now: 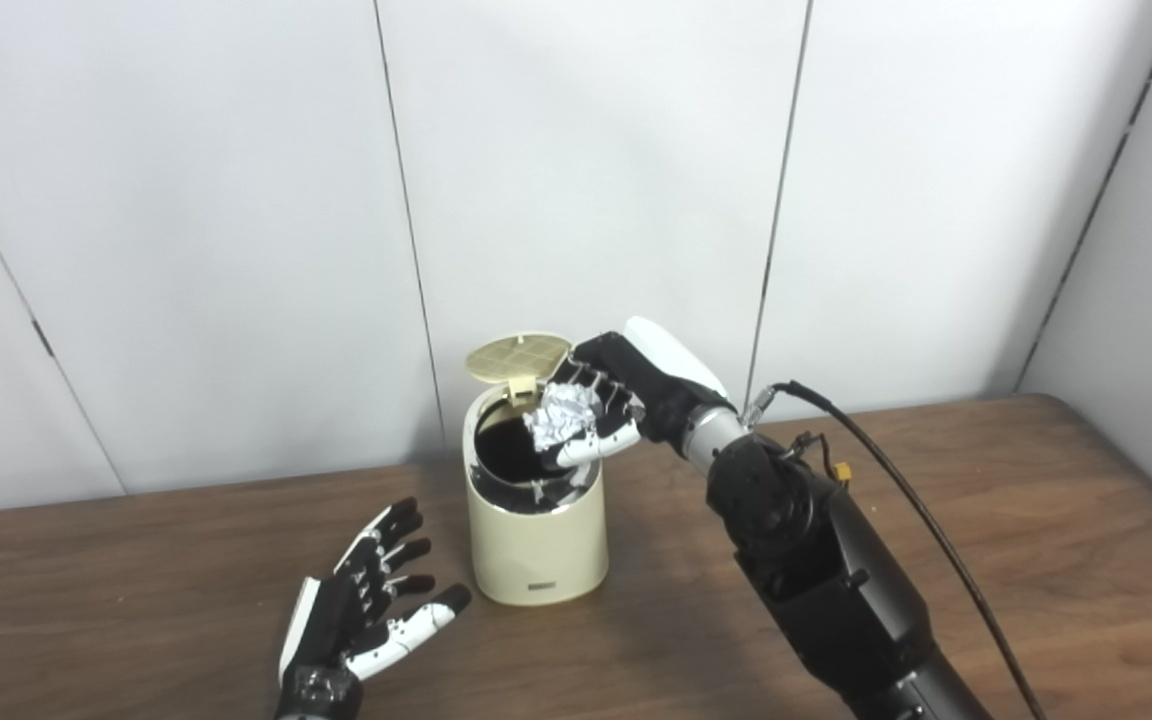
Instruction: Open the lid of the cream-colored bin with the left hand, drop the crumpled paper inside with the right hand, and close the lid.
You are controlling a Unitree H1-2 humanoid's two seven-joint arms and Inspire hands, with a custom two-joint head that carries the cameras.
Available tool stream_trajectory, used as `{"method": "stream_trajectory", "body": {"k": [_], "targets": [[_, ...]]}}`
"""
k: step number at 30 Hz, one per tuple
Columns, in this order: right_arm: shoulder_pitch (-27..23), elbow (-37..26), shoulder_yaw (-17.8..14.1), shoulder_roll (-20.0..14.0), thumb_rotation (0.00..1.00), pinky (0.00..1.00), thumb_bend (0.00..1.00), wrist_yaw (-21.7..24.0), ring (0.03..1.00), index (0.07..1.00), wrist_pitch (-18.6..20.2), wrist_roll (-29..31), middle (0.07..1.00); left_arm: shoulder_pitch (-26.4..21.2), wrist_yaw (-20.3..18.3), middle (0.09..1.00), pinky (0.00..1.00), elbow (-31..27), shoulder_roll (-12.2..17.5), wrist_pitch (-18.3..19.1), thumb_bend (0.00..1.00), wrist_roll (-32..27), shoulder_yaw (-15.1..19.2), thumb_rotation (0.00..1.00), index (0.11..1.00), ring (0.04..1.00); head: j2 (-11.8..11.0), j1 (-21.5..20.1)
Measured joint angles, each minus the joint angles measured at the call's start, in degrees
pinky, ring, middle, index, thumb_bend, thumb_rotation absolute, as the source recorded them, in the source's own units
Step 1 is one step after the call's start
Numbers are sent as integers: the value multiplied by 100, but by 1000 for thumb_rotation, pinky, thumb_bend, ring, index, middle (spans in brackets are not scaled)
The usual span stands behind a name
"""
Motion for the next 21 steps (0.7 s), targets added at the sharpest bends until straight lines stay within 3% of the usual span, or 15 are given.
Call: {"method": "stream_trajectory", "body": {"k": [21], "targets": [[22, 87, -45, 287, 0, 387, 520, -166, 422, 510, 16, -291, 486, 8, 0, 891, 701, -72, -25, 84, 844, 0, -33, 221, 924, 839, 35, 79]]}}
